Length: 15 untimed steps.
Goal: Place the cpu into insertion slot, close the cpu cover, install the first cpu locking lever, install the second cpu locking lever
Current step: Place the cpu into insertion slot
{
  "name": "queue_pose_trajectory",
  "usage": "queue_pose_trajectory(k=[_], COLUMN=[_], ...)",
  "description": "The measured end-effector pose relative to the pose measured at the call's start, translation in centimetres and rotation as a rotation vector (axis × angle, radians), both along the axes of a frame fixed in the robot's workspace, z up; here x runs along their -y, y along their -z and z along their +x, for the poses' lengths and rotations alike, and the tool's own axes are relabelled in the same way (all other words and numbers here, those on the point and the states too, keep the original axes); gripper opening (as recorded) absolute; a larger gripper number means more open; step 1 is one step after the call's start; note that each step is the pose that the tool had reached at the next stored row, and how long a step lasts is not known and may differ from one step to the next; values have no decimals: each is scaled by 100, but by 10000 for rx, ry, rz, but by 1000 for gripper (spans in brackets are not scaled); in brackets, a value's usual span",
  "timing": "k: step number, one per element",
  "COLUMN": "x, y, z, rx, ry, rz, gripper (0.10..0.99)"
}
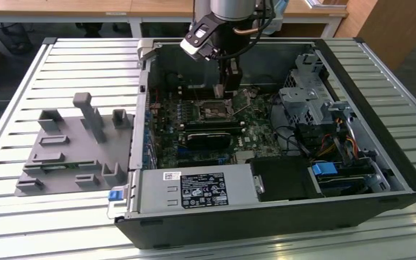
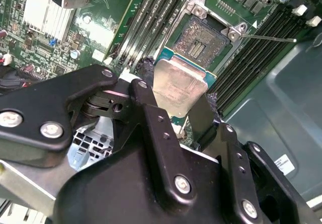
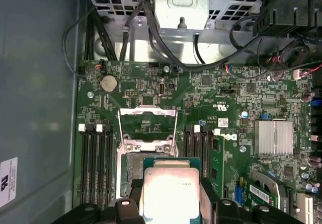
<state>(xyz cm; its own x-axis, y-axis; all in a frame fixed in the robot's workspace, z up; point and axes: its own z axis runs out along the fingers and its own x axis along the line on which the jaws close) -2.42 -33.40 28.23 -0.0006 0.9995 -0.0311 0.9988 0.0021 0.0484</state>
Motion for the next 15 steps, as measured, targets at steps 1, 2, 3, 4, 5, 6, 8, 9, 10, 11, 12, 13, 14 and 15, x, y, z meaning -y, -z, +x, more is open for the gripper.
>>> queue_pose_trajectory(k=[1, 2, 3, 4, 5, 6, 8, 9, 10, 11, 12, 13, 14, 15], x=[0, -2, -3, -5, -8, -10, -14, -19, -22, -26, -30, -35, -42, -50], y=[7, 14, 21, 28, 35, 41, 53, 61, 68, 74, 80, 85, 90, 94], z=[0, 0, 0, -1, -4, -6, -12, -18, -30, -40, -48, -52, -55, -58], rx=[-1, -1, 0, 0, 0, 0, 0, 0, 0, 0, 1, 0, 0, 0], ry=[0, -2, -11, -27, -70, -151, -322, -360, -367, -368, -368, -368, -368, -368], rz=[-11, -12, -12, -12, -12, -12, -13, -13, -13, -12, -11, -12, -12, -12], gripper=[525, 525, 525, 525, 525, 525, 525, 525, 525, 525, 525, 525, 525, 525])
